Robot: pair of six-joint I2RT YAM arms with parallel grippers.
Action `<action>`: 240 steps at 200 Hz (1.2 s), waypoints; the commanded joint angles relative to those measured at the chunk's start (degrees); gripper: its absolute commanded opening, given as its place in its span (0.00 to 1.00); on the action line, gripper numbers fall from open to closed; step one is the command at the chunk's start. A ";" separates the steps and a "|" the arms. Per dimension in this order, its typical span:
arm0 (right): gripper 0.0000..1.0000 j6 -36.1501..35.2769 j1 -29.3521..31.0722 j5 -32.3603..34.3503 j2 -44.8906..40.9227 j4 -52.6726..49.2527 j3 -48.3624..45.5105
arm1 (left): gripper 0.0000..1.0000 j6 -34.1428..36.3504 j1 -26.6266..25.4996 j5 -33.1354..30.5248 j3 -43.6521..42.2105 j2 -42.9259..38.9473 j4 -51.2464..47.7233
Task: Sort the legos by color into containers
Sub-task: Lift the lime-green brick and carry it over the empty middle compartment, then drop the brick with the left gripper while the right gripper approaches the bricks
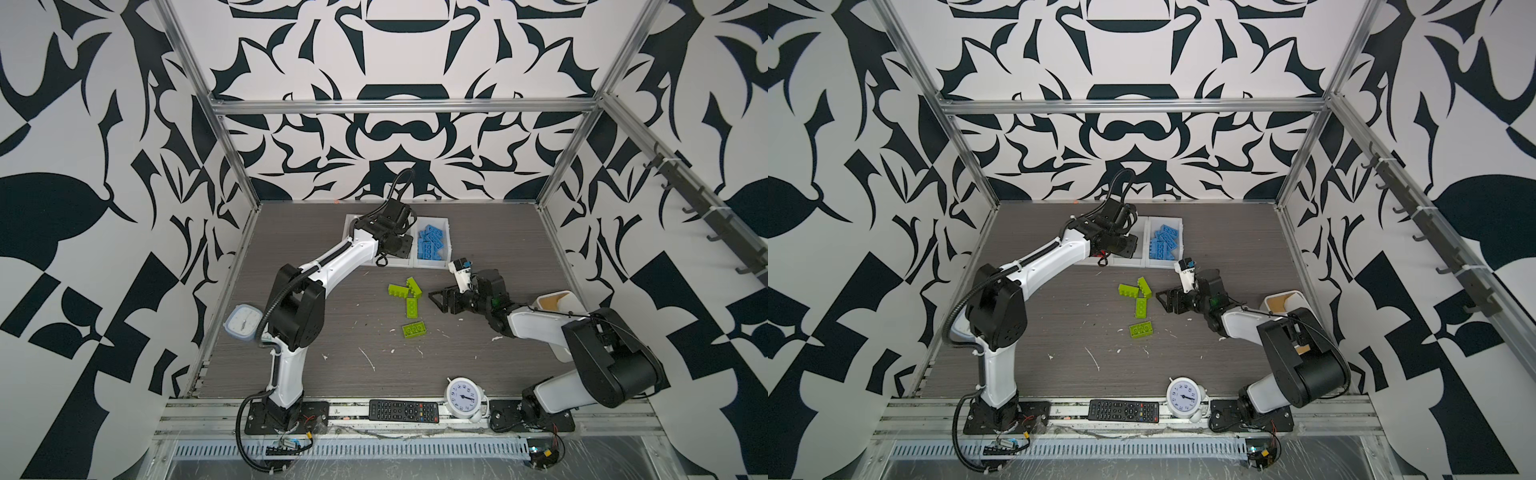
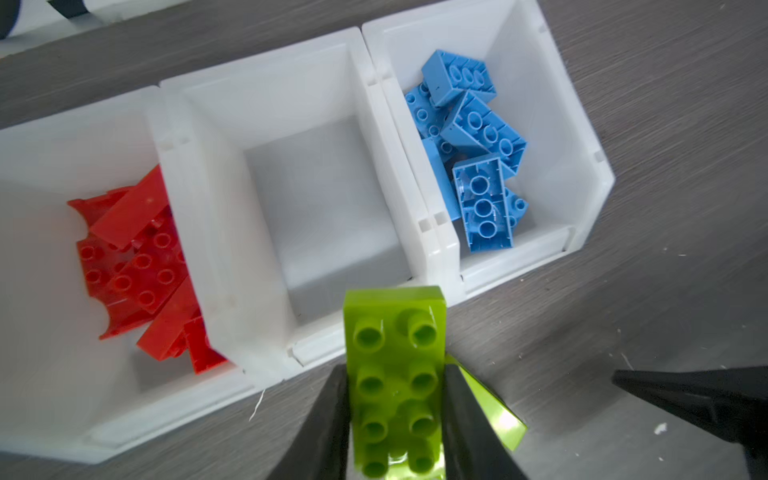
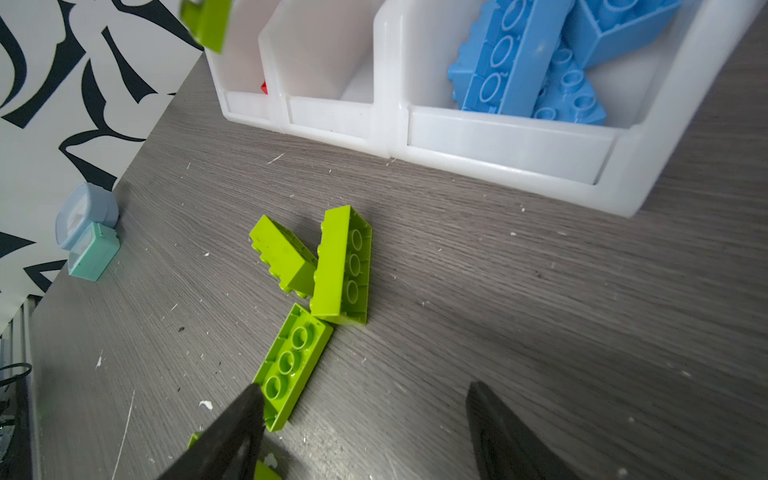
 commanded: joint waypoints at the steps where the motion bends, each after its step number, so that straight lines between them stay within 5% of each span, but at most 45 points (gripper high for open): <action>1: 0.79 -0.63 0.28 -0.13 -0.85 0.66 1.92 | 0.34 3.93 2.23 2.37 3.42 3.64 -0.03; 68: 0.79 -0.60 0.28 0.16 0.01 0.34 2.31 | 0.35 4.00 5.60 5.30 5.78 9.96 3.17; 125: 0.78 2.13 0.48 0.60 -1.20 -4.33 4.15 | 0.55 4.75 5.61 5.00 4.72 7.96 5.23; 160: 0.79 0.95 8.08 18.15 -8.99 -25.60 9.84 | 0.61 5.48 5.92 5.67 4.39 4.95 5.62; 195: 0.80 4.98 17.22 27.95 -11.52 -40.90 14.76 | 0.61 0.10 7.90 10.18 -8.24 -8.51 12.54; 240: 0.81 12.73 26.62 35.70 -9.59 -49.84 18.86 | 0.63 -4.13 7.98 6.21 -36.51 -35.06 22.06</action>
